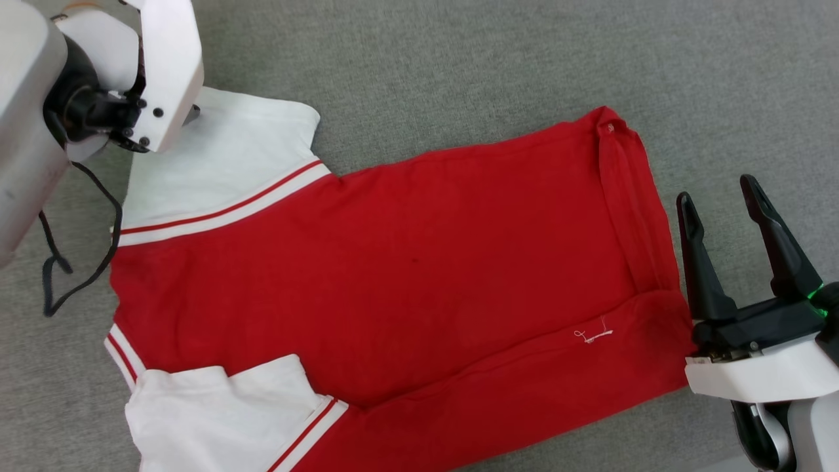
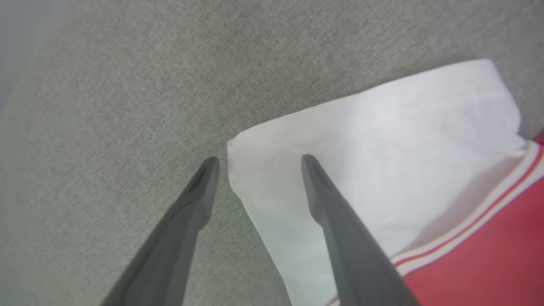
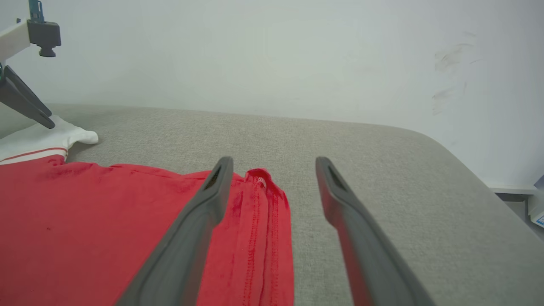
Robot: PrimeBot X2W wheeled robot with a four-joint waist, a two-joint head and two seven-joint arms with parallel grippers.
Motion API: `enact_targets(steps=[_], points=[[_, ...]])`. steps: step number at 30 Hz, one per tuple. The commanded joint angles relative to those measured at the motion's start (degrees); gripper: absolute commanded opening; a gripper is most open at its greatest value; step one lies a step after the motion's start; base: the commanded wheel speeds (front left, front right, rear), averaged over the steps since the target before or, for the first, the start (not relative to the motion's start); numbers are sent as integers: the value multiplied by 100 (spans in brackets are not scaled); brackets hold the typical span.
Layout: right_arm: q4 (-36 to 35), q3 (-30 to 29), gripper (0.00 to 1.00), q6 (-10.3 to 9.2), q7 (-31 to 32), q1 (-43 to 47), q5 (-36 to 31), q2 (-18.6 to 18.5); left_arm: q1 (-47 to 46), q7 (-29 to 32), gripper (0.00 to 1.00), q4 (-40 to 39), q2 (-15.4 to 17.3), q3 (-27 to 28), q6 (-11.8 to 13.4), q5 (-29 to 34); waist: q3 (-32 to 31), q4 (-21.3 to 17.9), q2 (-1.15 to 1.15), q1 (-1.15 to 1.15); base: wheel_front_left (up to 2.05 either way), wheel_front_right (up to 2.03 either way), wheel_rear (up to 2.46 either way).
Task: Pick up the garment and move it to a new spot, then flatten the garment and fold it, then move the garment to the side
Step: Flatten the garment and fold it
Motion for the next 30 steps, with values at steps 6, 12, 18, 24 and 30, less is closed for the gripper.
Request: enact_targets(steps=[6,12,18,24,30], points=[[98,144,100,-5,-18,-255,35,-25,-124,568,100,93,62,-332,-56,124,272,-107,0,-1,0,0,0],[168,216,100,-5,-19,-316,57,-21,-1,629,34,111,96,-496,-99,142,303,-143,0,-1,0,0,0],[210,135,100,-5,-20,-402,48,-132,92,270,0,91,64,-387,-121,24,35,-84,0,-1,0,0,0],[312,-61,100,-5,-17,-648,83,-598,282,-244,0,-139,4,-406,-164,-49,-533,144,0,-1,0,0,0],[597,168,100,-5,917,-1152,316,-1565,547,-721,0,-641,44,-470,-170,-170,-931,458,0,-1,0,0,0]])
